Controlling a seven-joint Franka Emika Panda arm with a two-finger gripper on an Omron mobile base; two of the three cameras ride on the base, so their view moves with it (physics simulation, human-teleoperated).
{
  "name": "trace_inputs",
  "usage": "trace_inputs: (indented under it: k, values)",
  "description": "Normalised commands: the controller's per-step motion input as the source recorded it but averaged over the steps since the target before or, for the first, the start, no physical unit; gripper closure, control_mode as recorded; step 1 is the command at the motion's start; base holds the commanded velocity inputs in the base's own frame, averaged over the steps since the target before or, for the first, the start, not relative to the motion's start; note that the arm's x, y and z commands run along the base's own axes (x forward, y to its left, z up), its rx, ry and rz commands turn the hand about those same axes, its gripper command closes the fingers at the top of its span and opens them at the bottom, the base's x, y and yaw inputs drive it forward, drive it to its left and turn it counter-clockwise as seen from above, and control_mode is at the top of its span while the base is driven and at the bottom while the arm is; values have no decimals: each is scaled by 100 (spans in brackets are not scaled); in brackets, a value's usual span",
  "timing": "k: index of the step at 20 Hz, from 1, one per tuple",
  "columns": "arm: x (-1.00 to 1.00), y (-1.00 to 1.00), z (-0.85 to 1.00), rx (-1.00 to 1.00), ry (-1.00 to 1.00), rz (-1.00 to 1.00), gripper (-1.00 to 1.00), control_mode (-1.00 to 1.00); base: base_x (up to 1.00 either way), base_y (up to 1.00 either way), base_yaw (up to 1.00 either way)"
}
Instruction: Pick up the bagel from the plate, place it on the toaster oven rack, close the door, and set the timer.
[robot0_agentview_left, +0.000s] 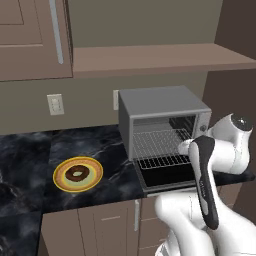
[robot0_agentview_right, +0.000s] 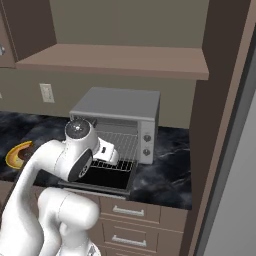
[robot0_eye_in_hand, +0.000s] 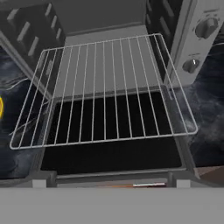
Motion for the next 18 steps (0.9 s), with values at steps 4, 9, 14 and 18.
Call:
trace_inputs:
  k: [4,9,14,18]
  values:
    - [-17,34,92,1,-3,5,-100,-100,0,0,0]
    - [-4,51,51,-2,0,12,-100,-100,0,0,0]
    - [-6,70,1,-7,0,21,-100,-100,0,0,0]
    - [-17,70,-17,-2,0,12,-100,-100,0,0,0]
